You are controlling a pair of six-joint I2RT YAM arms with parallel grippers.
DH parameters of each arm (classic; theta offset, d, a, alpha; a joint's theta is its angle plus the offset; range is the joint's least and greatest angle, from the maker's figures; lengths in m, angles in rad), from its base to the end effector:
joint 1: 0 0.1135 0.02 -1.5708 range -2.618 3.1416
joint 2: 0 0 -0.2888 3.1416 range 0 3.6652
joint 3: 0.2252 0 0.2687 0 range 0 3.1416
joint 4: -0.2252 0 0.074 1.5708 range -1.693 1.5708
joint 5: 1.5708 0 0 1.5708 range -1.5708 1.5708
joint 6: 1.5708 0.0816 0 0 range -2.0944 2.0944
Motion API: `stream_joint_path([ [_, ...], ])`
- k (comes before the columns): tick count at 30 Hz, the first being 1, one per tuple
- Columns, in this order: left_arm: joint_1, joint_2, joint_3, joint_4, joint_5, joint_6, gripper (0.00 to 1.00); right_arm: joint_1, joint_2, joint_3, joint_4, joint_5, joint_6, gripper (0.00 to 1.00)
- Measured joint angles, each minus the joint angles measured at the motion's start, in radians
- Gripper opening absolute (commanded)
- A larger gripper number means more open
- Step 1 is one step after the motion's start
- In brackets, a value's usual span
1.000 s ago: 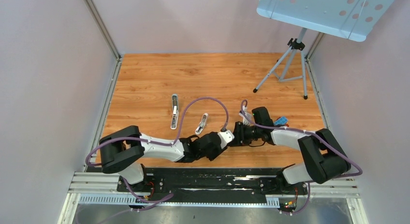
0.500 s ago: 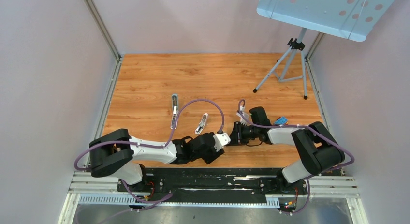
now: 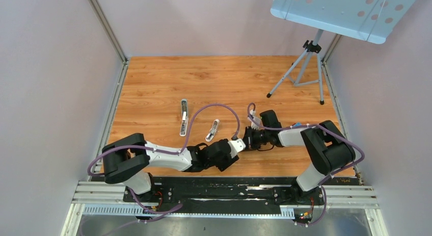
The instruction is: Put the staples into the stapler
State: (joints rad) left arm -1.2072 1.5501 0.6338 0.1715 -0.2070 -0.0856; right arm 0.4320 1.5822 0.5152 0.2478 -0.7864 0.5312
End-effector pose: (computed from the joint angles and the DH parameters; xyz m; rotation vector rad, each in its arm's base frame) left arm 0.1345 -0.3064 0.1267 1.1500 2.0305 -0.4220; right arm 0.2411 0.1748 0.1057 -0.2834 2.5061 1.3698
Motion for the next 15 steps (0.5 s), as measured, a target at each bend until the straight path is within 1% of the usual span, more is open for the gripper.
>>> stream_joint_path([
  [3,0.0,0.004,0.0,0.003,0.0,0.001,0.48,0.0,0.033,0.0,0.018,-0.032,-0.001,0.01],
  [8,0.002,0.006,0.0,0.008,0.005,0.006,0.43,0.0,0.08,0.0,0.08,-0.101,0.003,0.01],
  [15,0.012,0.006,0.0,0.015,0.018,0.011,0.41,0.0,0.131,-0.003,0.16,-0.159,0.016,0.0],
])
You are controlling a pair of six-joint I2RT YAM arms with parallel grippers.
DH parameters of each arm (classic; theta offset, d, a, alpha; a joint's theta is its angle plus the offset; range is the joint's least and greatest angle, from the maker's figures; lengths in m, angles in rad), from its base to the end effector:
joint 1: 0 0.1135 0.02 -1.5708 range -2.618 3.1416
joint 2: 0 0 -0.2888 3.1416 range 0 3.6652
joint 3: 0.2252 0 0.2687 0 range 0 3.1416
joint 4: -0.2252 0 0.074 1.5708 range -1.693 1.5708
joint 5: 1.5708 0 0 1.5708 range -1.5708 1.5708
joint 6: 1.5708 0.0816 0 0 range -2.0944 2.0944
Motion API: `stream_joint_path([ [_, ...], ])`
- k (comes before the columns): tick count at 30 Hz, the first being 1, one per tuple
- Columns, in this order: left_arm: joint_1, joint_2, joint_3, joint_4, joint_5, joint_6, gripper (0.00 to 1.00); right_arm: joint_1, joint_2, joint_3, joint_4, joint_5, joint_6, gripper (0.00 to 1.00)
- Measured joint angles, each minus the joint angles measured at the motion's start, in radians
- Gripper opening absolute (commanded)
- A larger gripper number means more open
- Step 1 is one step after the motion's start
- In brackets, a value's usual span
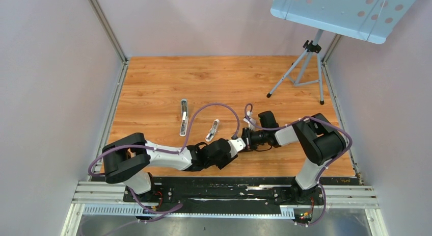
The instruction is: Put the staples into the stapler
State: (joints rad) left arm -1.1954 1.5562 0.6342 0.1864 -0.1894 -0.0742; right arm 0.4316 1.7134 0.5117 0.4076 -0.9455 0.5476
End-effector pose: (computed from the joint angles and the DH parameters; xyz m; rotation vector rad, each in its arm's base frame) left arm 0.1375 -0.3071 0.1264 1.1545 2.0235 -0.4344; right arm 0.2419 0.1843 0.0899 -0.3677 2.4623 1.5687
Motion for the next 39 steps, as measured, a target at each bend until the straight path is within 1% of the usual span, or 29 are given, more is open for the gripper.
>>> stream_joint_path([
  [8,0.005,0.0,0.0,0.0,0.002,0.01,0.41,0.0,0.033,-0.004,0.064,-0.037,0.018,0.0],
  [15,0.005,0.003,0.0,0.003,0.002,0.012,0.43,0.0,0.04,-0.006,0.08,-0.047,0.028,0.0],
  [18,0.006,0.004,0.0,0.006,0.002,0.013,0.46,0.0,0.037,-0.006,0.064,-0.044,0.024,0.06],
  [24,0.009,-0.013,-0.011,0.006,0.002,0.014,0.6,-0.011,-0.03,-0.006,-0.024,-0.009,-0.004,0.23],
  [27,0.009,-0.05,-0.023,0.005,-0.002,0.012,0.64,-0.013,-0.073,-0.003,-0.061,0.003,-0.021,0.27],
  [31,0.009,-0.094,-0.025,0.001,-0.006,0.011,0.66,-0.013,-0.097,0.005,-0.09,0.003,-0.032,0.33],
  [36,0.009,-0.129,-0.036,-0.001,-0.017,0.008,0.67,-0.013,-0.093,0.018,-0.116,0.003,-0.046,0.34],
  [39,0.009,-0.133,-0.052,-0.009,-0.017,0.003,0.67,-0.013,-0.076,0.022,-0.116,-0.001,-0.047,0.31],
])
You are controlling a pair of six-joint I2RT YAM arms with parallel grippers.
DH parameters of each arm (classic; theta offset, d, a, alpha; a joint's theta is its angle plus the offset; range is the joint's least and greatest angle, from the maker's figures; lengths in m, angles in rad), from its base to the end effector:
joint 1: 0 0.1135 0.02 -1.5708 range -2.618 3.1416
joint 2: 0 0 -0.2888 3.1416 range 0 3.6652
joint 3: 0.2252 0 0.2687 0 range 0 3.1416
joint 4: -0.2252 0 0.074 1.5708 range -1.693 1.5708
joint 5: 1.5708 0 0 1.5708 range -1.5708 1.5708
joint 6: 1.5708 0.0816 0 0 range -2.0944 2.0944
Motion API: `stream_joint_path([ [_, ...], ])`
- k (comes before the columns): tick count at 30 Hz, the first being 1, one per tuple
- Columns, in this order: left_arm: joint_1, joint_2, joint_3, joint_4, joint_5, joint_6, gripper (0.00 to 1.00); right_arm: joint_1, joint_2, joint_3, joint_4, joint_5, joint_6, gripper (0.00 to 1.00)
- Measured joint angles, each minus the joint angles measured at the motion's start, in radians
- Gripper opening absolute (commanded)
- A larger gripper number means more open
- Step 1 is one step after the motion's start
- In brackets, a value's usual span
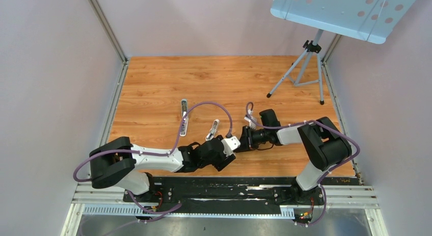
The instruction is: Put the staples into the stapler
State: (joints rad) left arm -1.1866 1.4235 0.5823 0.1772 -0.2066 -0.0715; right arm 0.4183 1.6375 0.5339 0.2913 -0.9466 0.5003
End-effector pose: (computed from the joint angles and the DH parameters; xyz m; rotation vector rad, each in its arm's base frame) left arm 0.1347 -0.2886 0.1491 1.0964 1.9736 -0.4574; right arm 0.2422 0.1801 0.1065 -0.3965 2.4516 1.5469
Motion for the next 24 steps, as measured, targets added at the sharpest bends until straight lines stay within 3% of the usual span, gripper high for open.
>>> stream_joint_path([
  [24,0.003,0.024,-0.028,-0.022,0.005,-0.014,0.64,0.0,0.103,0.011,0.088,-0.093,0.01,0.11],
])
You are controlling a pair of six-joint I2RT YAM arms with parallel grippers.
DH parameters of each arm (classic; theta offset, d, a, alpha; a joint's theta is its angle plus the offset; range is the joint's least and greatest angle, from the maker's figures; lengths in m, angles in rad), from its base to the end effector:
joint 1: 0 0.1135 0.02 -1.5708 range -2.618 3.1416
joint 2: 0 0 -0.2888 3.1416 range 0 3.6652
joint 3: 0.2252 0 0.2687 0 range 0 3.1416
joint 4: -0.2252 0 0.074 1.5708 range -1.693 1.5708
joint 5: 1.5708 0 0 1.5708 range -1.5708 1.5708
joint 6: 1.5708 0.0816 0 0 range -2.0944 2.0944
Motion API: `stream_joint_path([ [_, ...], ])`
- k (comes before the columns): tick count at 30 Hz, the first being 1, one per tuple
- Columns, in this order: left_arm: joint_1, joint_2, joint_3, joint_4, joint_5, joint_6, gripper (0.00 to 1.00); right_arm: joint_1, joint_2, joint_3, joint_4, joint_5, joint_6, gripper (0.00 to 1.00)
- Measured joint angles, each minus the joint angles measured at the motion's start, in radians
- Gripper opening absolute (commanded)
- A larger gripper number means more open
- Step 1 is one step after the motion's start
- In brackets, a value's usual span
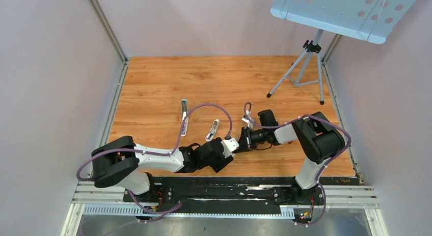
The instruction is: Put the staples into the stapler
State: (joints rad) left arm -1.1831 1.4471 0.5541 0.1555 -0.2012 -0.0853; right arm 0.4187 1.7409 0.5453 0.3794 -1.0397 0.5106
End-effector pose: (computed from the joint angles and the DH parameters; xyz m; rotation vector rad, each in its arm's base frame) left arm 0.1320 -0.2802 0.1302 1.1243 2.0373 -0.4206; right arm 0.2452 0.1861 0.0924 -0.4362 2.4375 1.6645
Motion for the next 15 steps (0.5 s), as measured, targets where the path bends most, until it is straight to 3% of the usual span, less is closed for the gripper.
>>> stream_joint_path([
  [15,0.01,0.006,-0.006,0.0,0.04,-0.002,0.47,0.0,0.005,0.0,0.027,-0.013,0.018,0.0],
])
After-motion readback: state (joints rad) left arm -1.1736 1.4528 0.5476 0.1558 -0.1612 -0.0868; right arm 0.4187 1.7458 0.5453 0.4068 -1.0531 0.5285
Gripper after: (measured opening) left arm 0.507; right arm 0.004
